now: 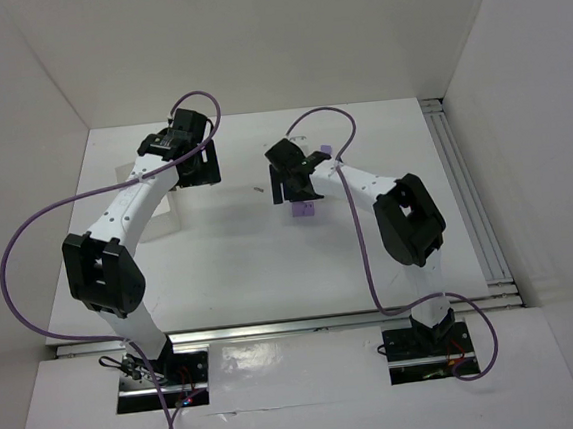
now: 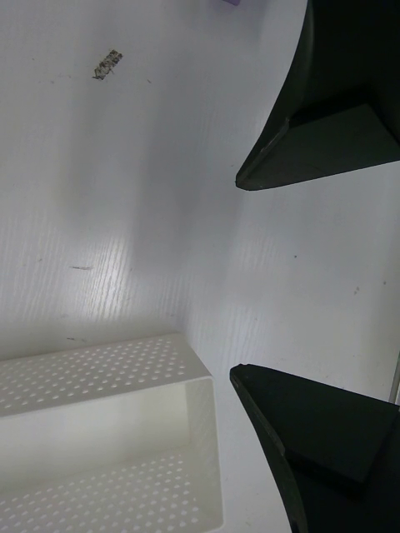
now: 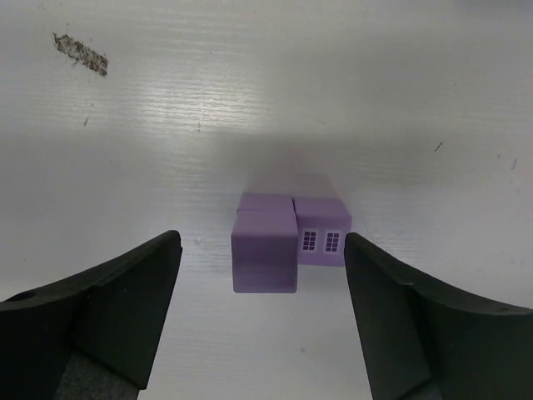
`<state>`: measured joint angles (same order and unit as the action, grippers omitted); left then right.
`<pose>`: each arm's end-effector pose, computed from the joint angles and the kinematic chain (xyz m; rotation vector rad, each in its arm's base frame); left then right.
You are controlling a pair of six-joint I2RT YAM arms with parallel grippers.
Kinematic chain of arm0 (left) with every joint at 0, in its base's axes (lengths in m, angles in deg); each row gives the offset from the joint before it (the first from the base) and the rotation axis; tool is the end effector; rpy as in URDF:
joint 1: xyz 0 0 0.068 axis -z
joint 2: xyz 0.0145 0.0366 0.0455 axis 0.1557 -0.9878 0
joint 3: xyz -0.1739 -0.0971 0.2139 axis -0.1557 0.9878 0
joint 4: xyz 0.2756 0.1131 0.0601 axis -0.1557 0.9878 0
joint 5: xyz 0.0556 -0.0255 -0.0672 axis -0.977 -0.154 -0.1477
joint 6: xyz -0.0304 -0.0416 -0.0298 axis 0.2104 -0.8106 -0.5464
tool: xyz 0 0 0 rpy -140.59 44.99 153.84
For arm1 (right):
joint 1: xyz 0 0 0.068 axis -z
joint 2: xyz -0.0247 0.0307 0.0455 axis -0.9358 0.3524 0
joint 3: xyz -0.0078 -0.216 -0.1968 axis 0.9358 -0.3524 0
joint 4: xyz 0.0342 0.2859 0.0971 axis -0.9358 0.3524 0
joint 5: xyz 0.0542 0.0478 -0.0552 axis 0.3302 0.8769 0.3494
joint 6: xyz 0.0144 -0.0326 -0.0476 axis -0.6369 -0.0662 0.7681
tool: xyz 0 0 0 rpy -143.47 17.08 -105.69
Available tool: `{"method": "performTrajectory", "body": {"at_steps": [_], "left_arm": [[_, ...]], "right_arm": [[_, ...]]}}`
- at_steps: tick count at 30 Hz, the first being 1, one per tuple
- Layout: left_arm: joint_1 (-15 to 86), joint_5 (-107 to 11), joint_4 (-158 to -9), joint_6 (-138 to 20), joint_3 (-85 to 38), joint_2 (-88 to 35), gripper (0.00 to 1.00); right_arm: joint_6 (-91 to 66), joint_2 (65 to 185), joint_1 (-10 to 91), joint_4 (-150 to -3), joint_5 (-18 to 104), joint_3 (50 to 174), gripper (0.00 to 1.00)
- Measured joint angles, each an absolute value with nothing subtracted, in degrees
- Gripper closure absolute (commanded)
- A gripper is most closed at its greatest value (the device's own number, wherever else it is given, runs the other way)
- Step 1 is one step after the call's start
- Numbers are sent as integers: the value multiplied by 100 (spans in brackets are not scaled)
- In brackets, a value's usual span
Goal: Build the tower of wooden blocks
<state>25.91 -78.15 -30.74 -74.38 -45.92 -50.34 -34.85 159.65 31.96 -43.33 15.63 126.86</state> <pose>0.4106 -0.1083 0.3374 -0.3587 2.4176 0.1474 0.3985 0.2866 0.2008 -0.0641 2.5126 0.0244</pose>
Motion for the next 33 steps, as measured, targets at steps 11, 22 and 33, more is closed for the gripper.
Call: {"method": "performTrajectory", "body": {"at_steps": [11, 22, 33], "left_arm": [[2591, -7813, -3072, -7436, -4592, -5034, 1], [2591, -7842, -3063, -7430, -4612, -5078, 1], [2591, -7899, -3057, -7414, -4664, -5370, 1]], "right_arm": [[-3275, 16078, 3709, -4355, 1484, 13864, 22], [-2969, 18426, 4892, -4222, 1486, 16570, 18], [-2803, 19106, 5263, -4228, 1867, 17034, 25]]}}
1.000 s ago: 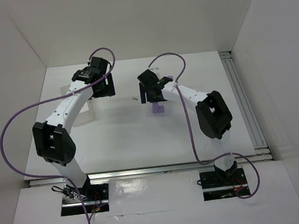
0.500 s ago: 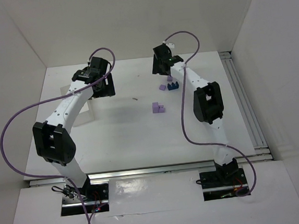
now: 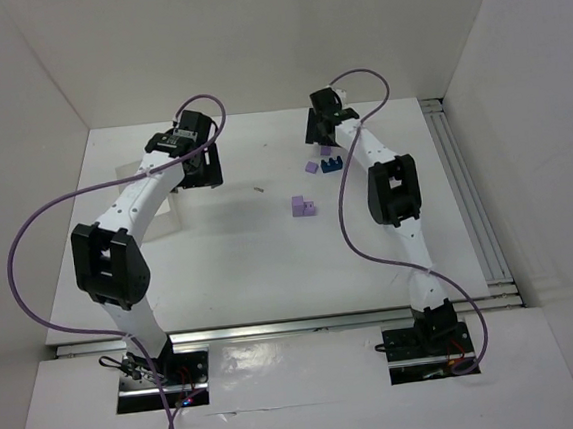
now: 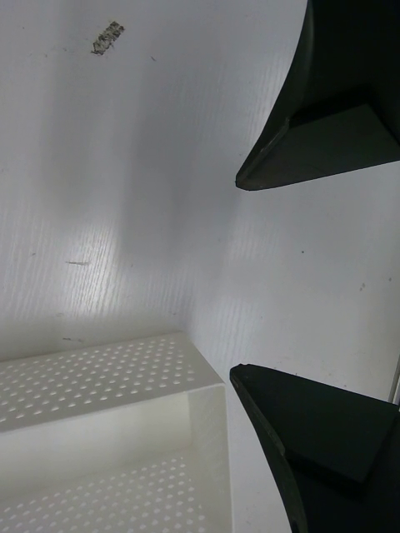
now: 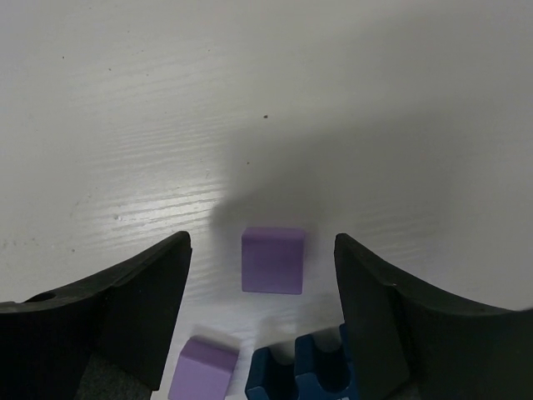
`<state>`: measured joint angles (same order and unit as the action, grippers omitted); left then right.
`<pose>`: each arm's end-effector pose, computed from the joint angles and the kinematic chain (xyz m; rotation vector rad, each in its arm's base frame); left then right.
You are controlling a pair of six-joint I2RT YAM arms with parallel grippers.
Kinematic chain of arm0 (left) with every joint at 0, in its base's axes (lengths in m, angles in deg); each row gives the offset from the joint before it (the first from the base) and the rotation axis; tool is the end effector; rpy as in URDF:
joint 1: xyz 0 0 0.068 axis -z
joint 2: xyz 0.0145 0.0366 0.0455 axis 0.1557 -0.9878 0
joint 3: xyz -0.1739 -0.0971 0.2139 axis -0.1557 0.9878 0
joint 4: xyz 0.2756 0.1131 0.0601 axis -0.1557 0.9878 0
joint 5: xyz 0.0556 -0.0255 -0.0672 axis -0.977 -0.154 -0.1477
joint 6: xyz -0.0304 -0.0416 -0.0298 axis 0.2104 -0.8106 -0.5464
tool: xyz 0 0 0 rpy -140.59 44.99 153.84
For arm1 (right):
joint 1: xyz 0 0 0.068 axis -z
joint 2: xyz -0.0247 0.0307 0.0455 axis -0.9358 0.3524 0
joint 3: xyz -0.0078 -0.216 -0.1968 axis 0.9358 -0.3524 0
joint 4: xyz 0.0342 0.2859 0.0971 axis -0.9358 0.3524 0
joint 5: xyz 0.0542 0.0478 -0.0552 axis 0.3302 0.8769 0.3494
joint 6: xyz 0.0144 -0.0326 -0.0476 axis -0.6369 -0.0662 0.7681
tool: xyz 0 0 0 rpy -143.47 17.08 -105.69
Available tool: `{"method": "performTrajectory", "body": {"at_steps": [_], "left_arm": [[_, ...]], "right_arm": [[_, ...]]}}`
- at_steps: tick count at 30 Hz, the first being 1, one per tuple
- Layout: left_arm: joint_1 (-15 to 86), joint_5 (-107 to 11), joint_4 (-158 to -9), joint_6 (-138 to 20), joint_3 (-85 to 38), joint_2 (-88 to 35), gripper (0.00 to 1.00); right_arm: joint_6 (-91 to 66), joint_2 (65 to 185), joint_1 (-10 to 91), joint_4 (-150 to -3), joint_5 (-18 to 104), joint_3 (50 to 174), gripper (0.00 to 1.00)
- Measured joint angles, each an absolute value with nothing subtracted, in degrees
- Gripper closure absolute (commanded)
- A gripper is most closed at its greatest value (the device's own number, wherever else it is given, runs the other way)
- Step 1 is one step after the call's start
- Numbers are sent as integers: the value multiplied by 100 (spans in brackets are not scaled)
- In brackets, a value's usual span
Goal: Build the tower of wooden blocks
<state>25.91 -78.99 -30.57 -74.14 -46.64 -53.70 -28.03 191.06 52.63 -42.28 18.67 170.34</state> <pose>0.4232 -0.1115 0.3178 -0.3517 2.4558 0.1937 0.6091 0.1704 0.1732 0.2433 2.3524 -0.0155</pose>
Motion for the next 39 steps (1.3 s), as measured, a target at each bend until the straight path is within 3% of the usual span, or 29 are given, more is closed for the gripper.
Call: {"method": "performTrajectory", "body": {"at_steps": [7, 15, 19, 27, 39], "left_arm": [[2591, -7903, -3057, -7414, -4704, -5440, 1], [2591, -7909, -3057, -7414, -4704, -5440, 1], [2591, -7909, -3057, -7414, -4704, -5443, 1], [2591, -7907, -3061, -7421, -4704, -5440, 1], [2591, -7815, -3063, -7467, -4557, -5172, 1]], "right_arm": [[-2735, 19239, 5263, -4226, 1945, 17029, 34], [-2707, 19243, 5263, -4255, 1910, 16948, 66], [-2685, 19243, 5263, -4263, 1899, 16955, 74], [-2652, 18808, 5252, -4281, 2017, 16970, 74], [-2790, 15077, 4328, -5070, 2037, 12809, 72]]}}
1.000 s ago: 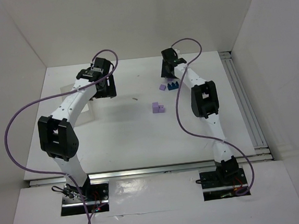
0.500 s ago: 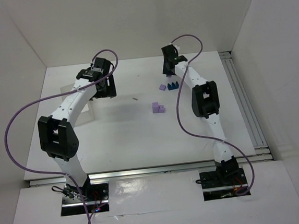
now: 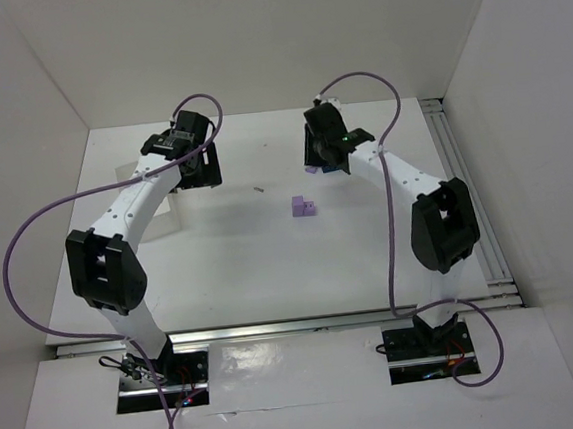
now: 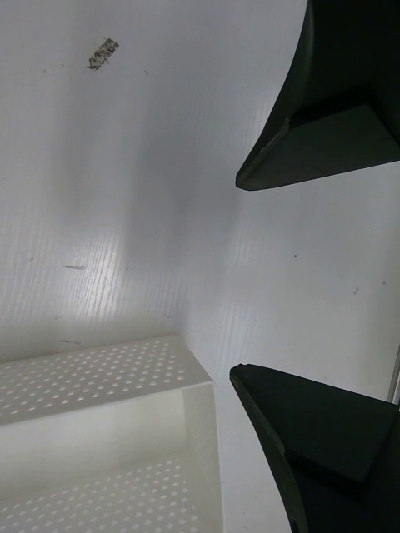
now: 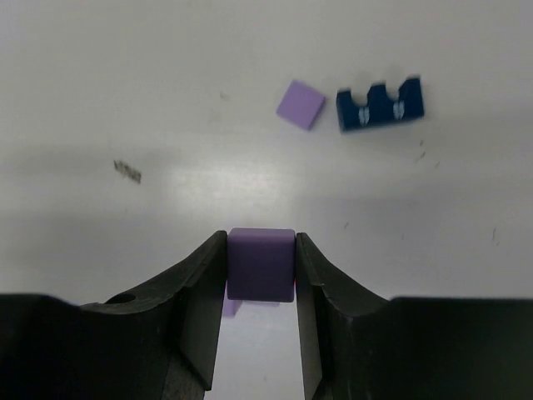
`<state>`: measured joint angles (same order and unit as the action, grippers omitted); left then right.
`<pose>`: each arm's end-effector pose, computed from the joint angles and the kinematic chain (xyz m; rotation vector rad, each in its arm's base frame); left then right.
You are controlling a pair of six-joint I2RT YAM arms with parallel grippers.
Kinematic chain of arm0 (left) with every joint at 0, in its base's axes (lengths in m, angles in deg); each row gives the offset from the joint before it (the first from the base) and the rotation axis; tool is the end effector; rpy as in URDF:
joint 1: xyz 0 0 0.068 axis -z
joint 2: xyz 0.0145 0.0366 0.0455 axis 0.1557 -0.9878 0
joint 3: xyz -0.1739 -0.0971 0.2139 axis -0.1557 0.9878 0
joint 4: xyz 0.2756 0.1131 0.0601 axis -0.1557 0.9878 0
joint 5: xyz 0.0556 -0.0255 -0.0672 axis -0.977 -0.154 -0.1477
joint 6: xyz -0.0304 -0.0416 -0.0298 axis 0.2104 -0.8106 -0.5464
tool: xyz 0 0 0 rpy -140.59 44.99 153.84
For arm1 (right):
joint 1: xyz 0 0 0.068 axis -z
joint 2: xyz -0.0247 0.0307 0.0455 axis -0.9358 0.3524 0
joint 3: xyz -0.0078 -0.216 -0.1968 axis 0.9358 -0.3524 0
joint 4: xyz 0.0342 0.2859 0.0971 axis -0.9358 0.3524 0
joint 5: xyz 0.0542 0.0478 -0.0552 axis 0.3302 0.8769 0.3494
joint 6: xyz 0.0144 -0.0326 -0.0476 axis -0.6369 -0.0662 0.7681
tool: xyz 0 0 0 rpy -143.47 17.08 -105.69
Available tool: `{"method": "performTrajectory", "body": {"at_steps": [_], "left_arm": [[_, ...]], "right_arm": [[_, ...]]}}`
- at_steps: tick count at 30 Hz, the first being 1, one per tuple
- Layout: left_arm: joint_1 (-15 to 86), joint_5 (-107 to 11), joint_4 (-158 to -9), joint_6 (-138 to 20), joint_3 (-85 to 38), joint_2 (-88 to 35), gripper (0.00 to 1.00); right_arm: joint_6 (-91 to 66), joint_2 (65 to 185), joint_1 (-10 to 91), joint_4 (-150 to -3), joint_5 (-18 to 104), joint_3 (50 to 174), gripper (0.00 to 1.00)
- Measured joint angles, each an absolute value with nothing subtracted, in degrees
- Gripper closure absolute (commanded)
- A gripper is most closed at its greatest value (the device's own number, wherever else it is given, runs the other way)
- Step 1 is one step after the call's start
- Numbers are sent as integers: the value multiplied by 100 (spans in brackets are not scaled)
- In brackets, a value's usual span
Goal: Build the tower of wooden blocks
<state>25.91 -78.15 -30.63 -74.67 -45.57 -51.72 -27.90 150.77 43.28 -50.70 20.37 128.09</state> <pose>0.4151 -0.1097 0.3253 -0.3607 2.4453 0.1632 0.4406 0.2035 0.2901 0.0522 2.2714 0.1524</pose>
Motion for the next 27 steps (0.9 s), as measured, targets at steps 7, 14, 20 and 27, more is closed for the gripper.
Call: {"method": "performTrajectory", "body": {"at_steps": [7, 14, 20, 27], "left_arm": [[2602, -7756, -3085, -7467, -4544, -5150, 1], [2604, -7739, -3098, -7467, -4470, -5143, 1], [2604, -7737, -3103, -7467, -4463, -5143, 1], [2604, -7739, -3103, -7465, -4463, -5143, 1]], "right_arm": [[-3100, 14723, 4085, -5044, 2070, 11513, 71], [-3192, 14734, 3972, -5046, 2076, 11390, 71], [-3194, 14822, 3904, -5063, 2087, 11401, 71], [-3207, 15018, 3886, -5074, 2157, 11438, 71]]}}
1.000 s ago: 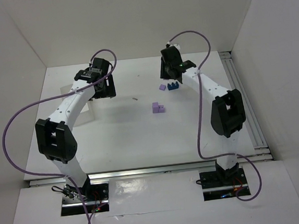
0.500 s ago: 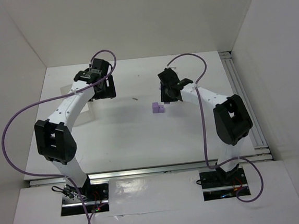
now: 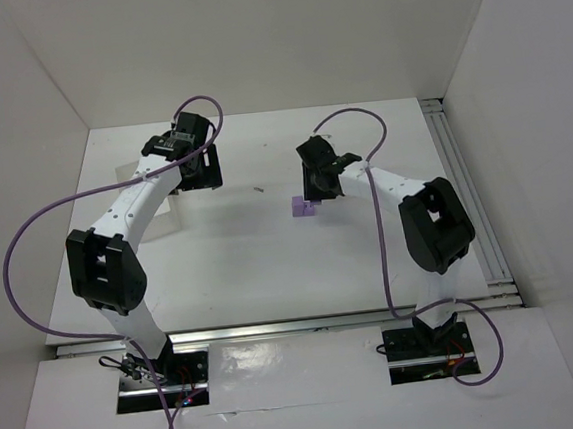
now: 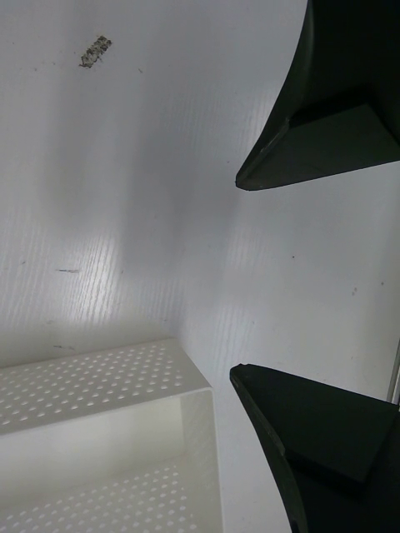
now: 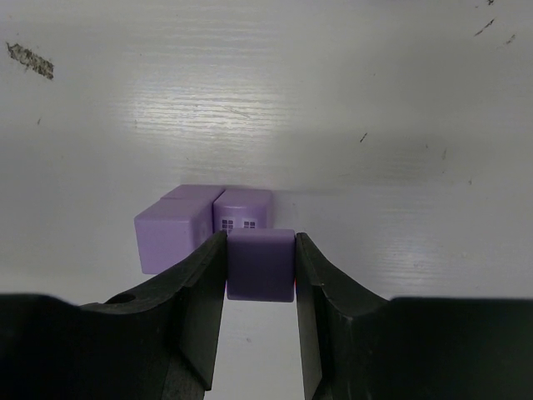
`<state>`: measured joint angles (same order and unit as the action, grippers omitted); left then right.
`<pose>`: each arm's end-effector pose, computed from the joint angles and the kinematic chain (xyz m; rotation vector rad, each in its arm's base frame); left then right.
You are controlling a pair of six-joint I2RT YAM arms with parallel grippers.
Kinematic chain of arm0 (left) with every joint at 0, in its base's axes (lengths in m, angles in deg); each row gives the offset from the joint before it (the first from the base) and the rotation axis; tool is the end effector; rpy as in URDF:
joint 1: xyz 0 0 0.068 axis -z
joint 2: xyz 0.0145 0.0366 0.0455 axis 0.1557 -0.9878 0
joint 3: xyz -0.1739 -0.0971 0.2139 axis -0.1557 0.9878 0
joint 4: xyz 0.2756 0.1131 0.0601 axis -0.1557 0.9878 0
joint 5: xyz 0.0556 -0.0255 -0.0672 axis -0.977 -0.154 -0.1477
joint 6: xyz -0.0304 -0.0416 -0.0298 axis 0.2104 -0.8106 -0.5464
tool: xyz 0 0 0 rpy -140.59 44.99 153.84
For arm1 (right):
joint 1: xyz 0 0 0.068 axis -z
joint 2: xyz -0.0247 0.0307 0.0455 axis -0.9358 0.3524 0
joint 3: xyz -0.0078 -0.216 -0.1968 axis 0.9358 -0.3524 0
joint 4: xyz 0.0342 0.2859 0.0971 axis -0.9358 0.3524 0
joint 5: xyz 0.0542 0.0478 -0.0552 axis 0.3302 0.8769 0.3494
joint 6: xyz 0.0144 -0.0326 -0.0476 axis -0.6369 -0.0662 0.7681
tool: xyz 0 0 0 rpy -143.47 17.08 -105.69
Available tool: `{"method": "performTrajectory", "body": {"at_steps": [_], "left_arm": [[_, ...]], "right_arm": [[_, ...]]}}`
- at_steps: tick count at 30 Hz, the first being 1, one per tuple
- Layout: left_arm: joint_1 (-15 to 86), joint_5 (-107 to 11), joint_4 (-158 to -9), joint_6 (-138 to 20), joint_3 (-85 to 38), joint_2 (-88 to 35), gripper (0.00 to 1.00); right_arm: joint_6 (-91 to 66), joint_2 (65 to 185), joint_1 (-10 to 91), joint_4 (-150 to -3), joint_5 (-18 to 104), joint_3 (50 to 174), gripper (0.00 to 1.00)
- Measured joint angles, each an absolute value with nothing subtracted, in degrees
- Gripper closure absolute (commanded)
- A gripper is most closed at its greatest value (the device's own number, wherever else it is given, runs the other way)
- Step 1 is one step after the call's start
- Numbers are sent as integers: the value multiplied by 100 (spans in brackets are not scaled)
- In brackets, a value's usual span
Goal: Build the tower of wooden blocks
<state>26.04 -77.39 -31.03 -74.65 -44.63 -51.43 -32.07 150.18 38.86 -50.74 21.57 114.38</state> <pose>0.4134 -0.1107 0.3218 -0.3528 2.4556 0.1494 0.3937 0.2202 0.2065 0.0017 2.4908 0.1212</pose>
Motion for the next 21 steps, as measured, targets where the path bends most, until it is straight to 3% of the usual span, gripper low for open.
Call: {"method": "performTrajectory", "body": {"at_steps": [21], "left_arm": [[2604, -7739, -3103, -7458, -4463, -5143, 1]], "right_arm": [[-3214, 15445, 3832, -5083, 2201, 11677, 68]]}}
